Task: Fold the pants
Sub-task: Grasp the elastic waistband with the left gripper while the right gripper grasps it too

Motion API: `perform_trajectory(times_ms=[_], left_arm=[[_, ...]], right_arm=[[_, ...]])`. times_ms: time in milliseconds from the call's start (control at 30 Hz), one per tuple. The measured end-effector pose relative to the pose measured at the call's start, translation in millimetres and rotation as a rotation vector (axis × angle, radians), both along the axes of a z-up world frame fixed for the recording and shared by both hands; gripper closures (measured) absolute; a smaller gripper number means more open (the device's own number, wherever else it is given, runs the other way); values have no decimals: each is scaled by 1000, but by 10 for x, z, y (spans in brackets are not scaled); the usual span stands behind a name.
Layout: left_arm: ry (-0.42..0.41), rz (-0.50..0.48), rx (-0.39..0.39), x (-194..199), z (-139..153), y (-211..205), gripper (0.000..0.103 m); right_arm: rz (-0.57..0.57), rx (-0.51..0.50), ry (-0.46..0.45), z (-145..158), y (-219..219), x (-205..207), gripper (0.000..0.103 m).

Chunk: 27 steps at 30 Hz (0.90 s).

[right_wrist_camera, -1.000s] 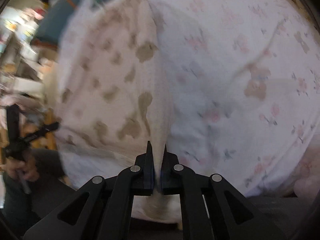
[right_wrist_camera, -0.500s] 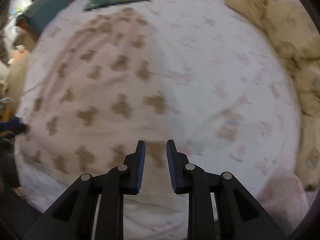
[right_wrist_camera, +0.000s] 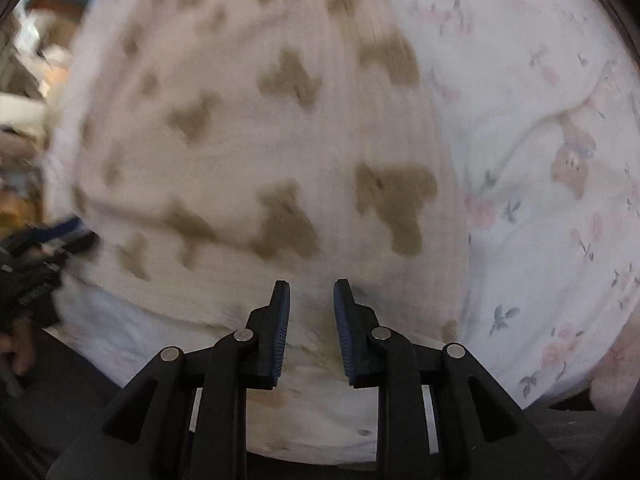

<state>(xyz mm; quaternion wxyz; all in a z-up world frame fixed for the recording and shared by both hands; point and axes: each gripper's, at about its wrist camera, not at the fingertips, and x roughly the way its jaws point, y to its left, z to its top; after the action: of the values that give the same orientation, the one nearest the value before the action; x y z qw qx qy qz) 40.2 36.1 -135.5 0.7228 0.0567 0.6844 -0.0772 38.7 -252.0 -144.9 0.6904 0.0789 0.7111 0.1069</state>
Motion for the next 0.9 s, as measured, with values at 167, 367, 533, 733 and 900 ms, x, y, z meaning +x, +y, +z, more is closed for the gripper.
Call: perform_trajectory(times_ms=[167,367,533,733,900], left_arm=[[-126,104,-98,363,462,145,63],[-220,153,-125,1308,732,221,61],[-271,67,-138,2223,549,65,58],[-245,34,-185,3231,105,-80,58],[-187,6,-252,3673,-198,-271,58]], right_arm=[[-73,110,-186,487,-216,384,64],[-82,140,-321,830,-375,1164,52],[-51,150,-374,820,-402,1970,43],[-64,164,-349,479,-343,3066,43],[-73,176,-292,48,-233,3717,44]])
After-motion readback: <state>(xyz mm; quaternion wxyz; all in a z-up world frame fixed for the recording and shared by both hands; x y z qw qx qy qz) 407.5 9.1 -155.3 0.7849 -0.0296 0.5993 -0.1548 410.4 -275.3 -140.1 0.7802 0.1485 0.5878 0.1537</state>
